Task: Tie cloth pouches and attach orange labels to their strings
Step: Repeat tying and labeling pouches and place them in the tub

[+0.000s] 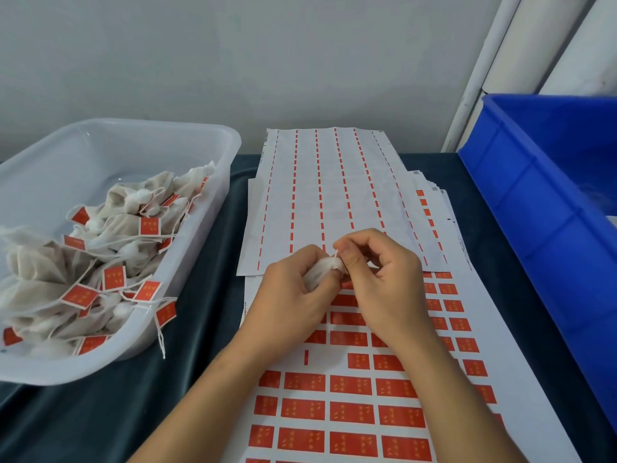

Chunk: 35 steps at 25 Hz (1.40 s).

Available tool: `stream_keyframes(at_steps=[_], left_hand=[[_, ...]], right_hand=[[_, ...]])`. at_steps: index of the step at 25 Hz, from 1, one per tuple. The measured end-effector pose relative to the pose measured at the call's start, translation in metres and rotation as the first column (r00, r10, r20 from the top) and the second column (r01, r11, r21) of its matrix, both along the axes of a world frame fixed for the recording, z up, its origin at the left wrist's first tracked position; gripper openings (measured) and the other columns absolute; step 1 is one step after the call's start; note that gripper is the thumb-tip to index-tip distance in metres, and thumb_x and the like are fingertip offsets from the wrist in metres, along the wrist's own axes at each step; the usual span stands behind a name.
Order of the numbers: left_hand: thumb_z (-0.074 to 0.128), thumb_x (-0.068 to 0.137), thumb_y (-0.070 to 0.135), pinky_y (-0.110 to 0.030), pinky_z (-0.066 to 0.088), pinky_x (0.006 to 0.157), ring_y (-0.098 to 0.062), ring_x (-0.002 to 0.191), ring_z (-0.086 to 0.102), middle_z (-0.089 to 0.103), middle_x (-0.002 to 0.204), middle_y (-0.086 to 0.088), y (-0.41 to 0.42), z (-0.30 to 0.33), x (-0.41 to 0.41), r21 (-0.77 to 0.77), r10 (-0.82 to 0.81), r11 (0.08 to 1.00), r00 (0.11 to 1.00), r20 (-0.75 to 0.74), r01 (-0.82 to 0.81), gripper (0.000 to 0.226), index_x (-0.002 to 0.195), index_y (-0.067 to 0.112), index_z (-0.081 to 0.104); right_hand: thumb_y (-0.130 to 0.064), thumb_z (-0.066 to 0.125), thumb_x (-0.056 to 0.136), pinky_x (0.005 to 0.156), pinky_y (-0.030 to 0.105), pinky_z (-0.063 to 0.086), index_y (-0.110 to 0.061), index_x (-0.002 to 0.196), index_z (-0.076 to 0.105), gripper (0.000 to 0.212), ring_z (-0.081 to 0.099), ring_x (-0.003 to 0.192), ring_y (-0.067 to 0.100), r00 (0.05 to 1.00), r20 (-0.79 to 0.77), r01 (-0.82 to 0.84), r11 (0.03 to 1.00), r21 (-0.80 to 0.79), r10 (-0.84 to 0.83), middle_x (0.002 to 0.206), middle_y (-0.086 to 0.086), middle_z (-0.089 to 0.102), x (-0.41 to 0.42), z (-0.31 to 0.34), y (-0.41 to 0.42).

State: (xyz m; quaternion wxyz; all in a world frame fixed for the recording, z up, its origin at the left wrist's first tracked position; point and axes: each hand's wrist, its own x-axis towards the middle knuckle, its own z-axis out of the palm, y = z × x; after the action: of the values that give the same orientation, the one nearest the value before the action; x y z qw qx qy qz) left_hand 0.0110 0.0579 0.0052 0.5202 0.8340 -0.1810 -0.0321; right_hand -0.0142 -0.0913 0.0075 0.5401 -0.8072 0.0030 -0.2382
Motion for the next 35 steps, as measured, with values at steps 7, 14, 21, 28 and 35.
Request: stream_keyframes(at_steps=[7,14,21,28,35], left_hand=[[0.047,0.102,0.050,-0.015,0.052,0.056,-0.010,0.070,0.067,0.068,0.083,0.013,-0.0032,-0.0023,-0.0053,0.023,0.019,1.000,0.997,0.078,-0.021,0.022,0.092,0.036,0.060],[0.044,0.095,0.059,-0.029,0.056,0.058,-0.013,0.072,0.068,0.069,0.083,0.015,-0.0024,-0.0048,-0.0048,0.011,0.100,0.995,0.984,0.146,-0.103,0.024,0.091,0.040,0.058],[0.053,0.100,0.052,-0.013,0.053,0.060,-0.007,0.079,0.071,0.071,0.087,0.020,-0.0064,0.0012,-0.0073,-0.123,0.163,0.983,0.965,0.205,-0.140,0.016,0.096,0.040,0.064],[0.062,0.105,0.037,-0.023,0.061,0.067,-0.010,0.080,0.074,0.074,0.085,0.013,-0.0050,0.0032,-0.0028,-0.212,0.271,0.943,0.961,0.050,-0.255,0.014,0.093,0.034,0.068],[0.065,0.102,0.032,-0.014,0.055,0.060,-0.006,0.070,0.072,0.074,0.077,0.011,-0.0027,0.0033,0.0015,-0.182,0.245,0.951,0.968,-0.047,-0.249,0.018,0.085,0.030,0.071]], right_hand=[[-0.037,0.062,0.099,0.071,0.011,0.055,-0.033,0.099,0.072,0.010,0.068,0.090,0.000,0.998,-0.057,-0.013,0.998,0.062,0.016,0.089,-0.021,0.071,0.0011,-0.0014,-0.0002],[-0.035,0.063,0.099,0.067,0.008,0.053,-0.037,0.096,0.071,0.009,0.068,0.091,-0.002,0.994,-0.092,-0.049,0.985,0.164,0.065,0.092,-0.024,0.072,0.0009,0.0009,0.0003],[-0.036,0.069,0.094,0.065,0.014,0.057,-0.031,0.096,0.078,0.010,0.075,0.081,0.007,0.966,-0.208,-0.053,0.904,0.424,0.154,0.086,-0.011,0.078,0.0006,0.0035,-0.0024],[-0.039,0.066,0.097,0.066,0.010,0.054,-0.033,0.095,0.075,0.010,0.073,0.079,0.005,0.961,-0.200,-0.132,0.955,0.266,0.188,0.084,-0.016,0.075,0.0000,0.0018,0.0028],[-0.040,0.063,0.099,0.071,0.010,0.054,-0.038,0.098,0.072,0.009,0.069,0.091,0.002,0.985,-0.133,-0.081,0.971,0.223,0.112,0.093,-0.021,0.072,0.0010,-0.0008,0.0015]])
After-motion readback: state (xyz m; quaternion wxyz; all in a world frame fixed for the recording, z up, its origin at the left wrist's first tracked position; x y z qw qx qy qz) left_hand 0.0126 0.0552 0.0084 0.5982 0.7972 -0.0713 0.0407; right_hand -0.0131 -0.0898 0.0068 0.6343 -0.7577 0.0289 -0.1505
